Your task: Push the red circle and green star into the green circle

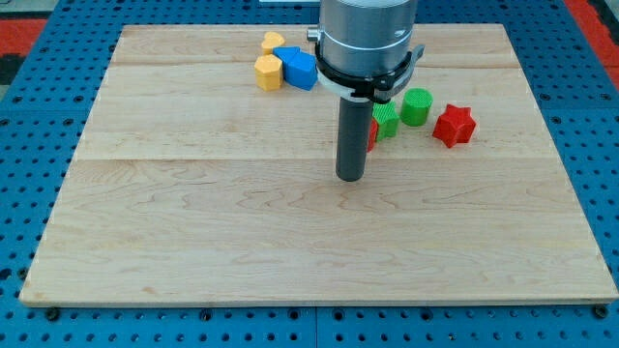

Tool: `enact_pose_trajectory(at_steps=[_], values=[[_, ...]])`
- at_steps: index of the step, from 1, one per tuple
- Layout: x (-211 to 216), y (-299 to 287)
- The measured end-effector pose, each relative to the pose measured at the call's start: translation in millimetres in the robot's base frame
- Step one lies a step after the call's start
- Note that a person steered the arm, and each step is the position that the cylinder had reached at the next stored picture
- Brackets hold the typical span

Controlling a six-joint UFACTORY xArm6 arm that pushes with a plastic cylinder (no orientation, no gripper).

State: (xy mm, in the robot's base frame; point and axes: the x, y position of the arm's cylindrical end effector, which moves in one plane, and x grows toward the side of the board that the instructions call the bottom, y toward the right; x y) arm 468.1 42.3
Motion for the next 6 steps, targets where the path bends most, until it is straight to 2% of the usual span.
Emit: enact_pose_trajectory(at_steps=[2,6], values=[[-2.0,-2.2],[-47.2,15.8]])
